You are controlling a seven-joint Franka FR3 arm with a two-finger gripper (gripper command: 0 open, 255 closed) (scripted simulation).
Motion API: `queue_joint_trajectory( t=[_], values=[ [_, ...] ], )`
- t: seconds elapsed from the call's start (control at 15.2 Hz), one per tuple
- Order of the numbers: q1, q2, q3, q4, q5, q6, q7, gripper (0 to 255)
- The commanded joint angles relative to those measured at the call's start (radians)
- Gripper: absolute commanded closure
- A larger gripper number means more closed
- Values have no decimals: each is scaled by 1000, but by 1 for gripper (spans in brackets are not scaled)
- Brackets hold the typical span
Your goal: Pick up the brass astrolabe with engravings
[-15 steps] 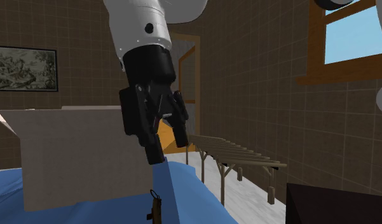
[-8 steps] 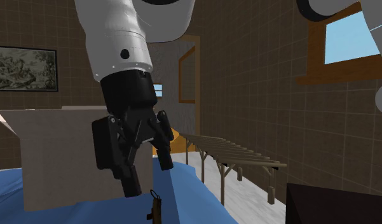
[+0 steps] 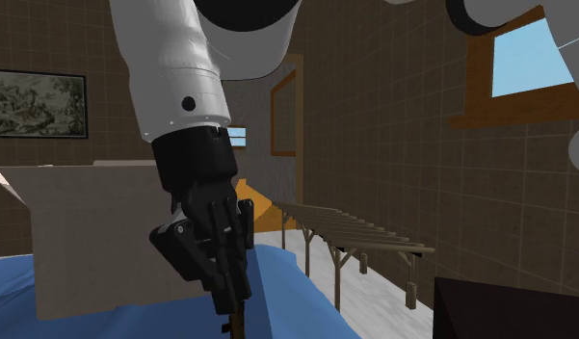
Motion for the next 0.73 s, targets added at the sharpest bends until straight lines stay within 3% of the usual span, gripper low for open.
queue_joint_trajectory(
  t=[0.0, 0.33, 0.66],
  values=[
    [0, 1, 0, 0, 0, 0, 0, 255],
    [0, 0, 0, -1, 0, 0, 0, 255],
    [-2, -26, 4, 31, 8, -56, 1, 255]
  ],
)
